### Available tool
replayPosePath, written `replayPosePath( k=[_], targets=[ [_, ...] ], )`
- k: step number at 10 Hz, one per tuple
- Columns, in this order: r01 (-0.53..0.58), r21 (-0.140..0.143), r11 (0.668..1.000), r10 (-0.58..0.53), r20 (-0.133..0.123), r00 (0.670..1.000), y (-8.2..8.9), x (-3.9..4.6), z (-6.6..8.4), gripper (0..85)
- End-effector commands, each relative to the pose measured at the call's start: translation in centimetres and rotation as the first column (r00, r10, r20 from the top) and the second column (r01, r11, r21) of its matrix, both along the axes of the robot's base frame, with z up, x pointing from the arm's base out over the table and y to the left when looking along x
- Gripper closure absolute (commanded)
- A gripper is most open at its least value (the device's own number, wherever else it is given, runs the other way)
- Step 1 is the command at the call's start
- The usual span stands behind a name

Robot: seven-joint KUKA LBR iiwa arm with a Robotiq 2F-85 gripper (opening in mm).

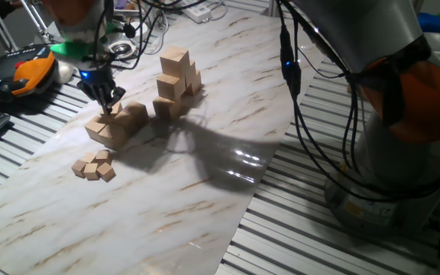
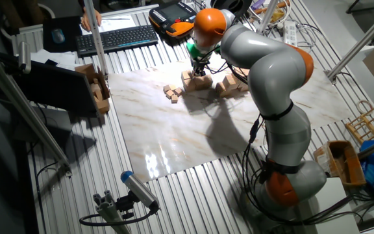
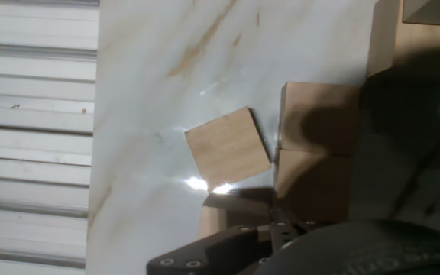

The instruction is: Stack the blocks into a pyramid shape

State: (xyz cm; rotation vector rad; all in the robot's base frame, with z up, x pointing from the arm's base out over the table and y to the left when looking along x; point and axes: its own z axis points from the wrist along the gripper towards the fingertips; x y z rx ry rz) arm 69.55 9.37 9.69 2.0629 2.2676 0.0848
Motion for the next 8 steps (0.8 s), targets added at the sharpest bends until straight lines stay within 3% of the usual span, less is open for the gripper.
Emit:
replayPosePath(
  k=[1,3,8],
  targets=[
    [0.001,-0.004,1.0,-0.001,0.004,1.0,-0.1,0.32,-0.3,85.0],
    [0.001,-0.002,1.0,-0.001,0.012,1.0,-0.5,0.96,-0.9,85.0],
    [-0.005,0.003,1.0,0.005,0.026,1.0,-1.3,1.55,-1.8,85.0]
  ],
)
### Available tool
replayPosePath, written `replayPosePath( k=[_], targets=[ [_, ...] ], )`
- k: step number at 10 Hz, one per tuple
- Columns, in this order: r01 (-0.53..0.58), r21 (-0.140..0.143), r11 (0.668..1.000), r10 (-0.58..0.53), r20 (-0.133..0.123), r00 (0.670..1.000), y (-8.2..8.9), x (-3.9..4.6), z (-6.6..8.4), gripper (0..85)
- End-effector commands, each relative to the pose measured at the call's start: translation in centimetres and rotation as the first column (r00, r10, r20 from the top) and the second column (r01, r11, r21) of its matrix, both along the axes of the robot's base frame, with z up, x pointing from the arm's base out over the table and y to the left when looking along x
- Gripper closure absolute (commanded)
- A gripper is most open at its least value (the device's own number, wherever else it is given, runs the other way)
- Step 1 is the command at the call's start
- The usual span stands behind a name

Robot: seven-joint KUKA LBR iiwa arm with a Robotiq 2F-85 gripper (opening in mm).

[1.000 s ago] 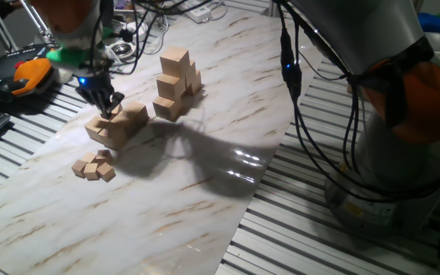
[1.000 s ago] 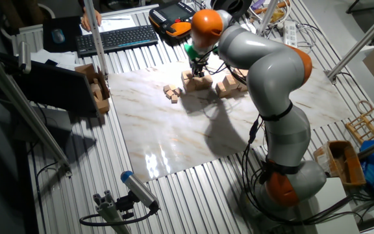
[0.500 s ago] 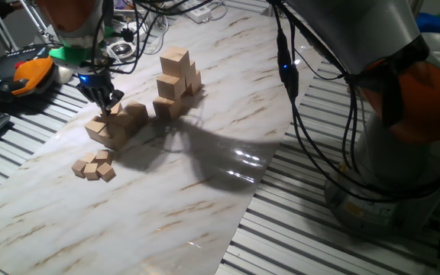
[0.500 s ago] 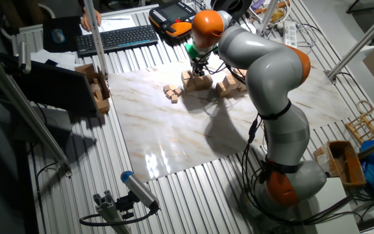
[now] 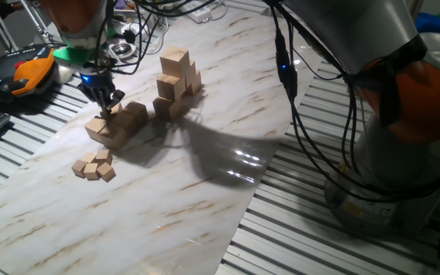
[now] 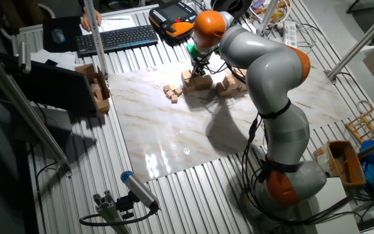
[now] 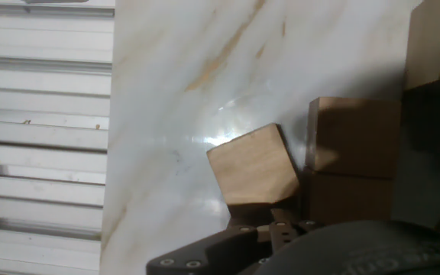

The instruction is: Stack the blocks into a pyramid shape

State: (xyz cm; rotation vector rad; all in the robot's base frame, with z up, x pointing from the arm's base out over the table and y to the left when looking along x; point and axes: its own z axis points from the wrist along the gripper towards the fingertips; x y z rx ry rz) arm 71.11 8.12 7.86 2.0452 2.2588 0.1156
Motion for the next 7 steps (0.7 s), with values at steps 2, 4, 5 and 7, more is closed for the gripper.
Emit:
replayPosePath(
  k=[2,4,5,7],
  targets=[
    [0.0,-0.002,1.0,0.0,0.002,1.0,-0.01,0.03,-0.22,85.0],
    [0.002,0.0,1.0,-0.002,0.004,1.0,0.21,-0.13,-0.53,85.0],
    [0.002,-0.001,1.0,-0.002,0.007,1.0,0.33,-0.29,-0.78,85.0],
    [0.002,-0.009,1.0,-0.002,0.009,1.0,0.4,-0.42,-0.95,85.0]
  ],
)
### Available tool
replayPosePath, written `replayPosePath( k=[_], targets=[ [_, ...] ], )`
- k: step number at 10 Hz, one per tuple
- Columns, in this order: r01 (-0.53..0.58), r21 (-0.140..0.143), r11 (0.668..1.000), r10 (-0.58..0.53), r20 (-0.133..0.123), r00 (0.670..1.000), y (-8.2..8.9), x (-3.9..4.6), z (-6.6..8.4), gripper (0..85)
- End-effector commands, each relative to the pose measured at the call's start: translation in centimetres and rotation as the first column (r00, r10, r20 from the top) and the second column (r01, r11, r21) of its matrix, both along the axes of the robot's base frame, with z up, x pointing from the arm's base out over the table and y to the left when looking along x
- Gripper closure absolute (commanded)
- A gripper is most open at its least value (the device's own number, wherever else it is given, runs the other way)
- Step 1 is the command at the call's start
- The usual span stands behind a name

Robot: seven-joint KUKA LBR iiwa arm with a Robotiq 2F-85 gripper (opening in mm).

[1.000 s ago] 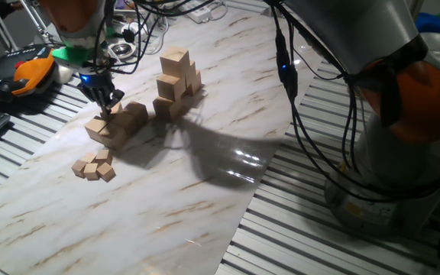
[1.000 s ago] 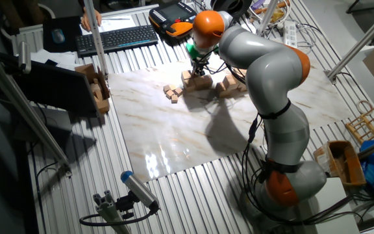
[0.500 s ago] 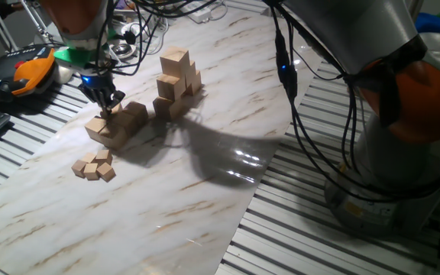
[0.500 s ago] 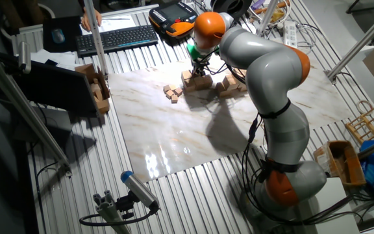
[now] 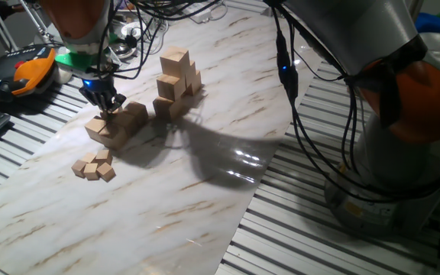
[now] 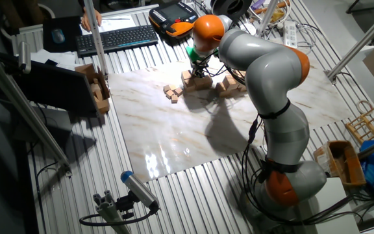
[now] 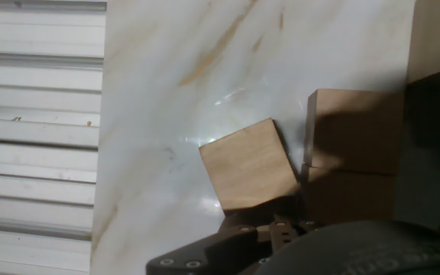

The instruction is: Stack the blocks into a pyramid shape

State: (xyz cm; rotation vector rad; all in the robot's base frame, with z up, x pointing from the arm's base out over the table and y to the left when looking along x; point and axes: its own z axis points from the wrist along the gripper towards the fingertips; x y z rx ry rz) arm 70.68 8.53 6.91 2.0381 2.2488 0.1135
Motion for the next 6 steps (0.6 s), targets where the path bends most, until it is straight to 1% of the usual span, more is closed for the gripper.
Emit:
replayPosePath(
  k=[1,3,4,6],
  targets=[
    [0.0,0.0,1.0,0.0,0.002,1.0,-0.07,0.01,-0.02,85.0],
    [-0.002,0.001,1.0,0.002,0.006,1.0,-0.35,-0.05,-0.22,85.0],
    [-0.005,0.01,1.0,0.005,0.009,1.0,-0.58,-0.14,-0.44,85.0],
    [-0.009,0.011,1.0,0.009,0.011,1.0,-0.55,-0.39,-0.81,85.0]
  ],
)
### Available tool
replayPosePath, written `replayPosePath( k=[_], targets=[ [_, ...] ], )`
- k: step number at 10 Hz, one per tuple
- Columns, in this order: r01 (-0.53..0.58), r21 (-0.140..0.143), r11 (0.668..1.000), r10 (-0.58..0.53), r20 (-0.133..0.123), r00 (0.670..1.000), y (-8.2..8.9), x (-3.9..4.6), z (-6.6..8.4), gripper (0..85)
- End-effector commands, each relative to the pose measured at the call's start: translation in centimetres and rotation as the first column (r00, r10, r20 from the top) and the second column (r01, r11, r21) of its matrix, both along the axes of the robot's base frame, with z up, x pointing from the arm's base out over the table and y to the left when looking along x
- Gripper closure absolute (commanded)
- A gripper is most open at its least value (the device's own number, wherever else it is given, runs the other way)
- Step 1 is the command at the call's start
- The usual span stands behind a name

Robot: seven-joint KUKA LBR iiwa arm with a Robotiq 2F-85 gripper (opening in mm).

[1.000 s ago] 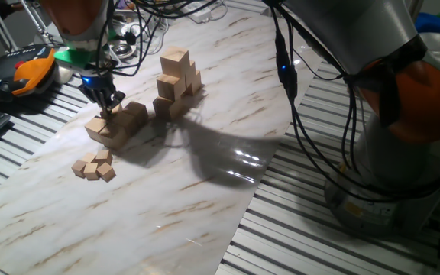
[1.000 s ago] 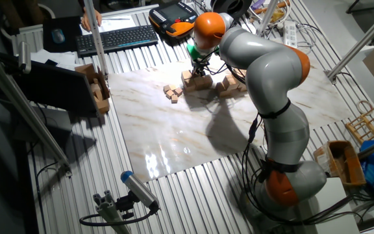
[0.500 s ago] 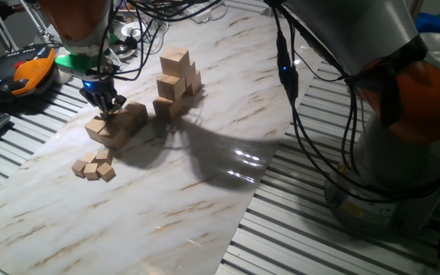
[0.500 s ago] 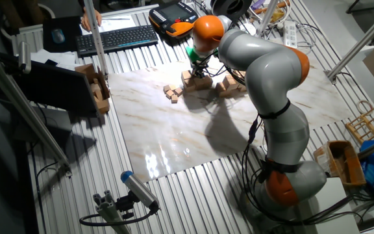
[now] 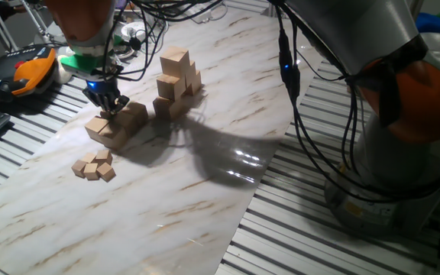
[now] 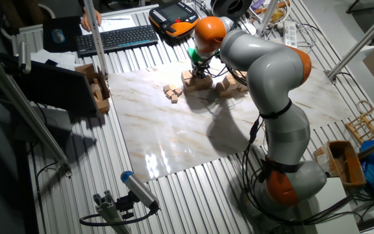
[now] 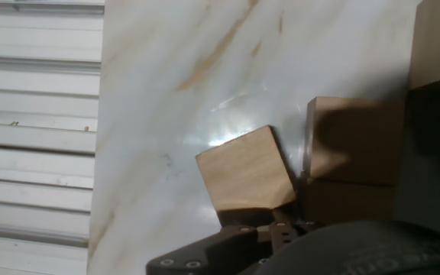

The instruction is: Stack the blocks into a pyramid shape

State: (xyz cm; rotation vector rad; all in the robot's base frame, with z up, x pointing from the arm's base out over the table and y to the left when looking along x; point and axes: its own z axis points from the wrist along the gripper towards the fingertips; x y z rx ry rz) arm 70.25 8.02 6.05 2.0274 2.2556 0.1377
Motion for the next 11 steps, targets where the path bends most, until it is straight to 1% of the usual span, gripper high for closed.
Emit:
replayPosePath(
  k=[1,2,5,7,11],
  targets=[
    [0.0,-0.004,1.0,0.0,0.002,1.0,0.2,-0.23,-0.2,85.0],
    [0.0,-0.006,1.0,0.0,0.002,1.0,0.2,-0.47,-0.3,85.0],
    [-0.008,0.001,1.0,0.008,0.001,1.0,-0.1,-0.75,-0.4,85.0],
    [-0.003,-0.003,1.0,0.003,0.001,1.0,0.1,-1.01,-0.6,85.0],
    [-0.002,-0.009,1.0,0.002,0.002,1.0,0.1,-1.94,-0.6,85.0]
  ],
)
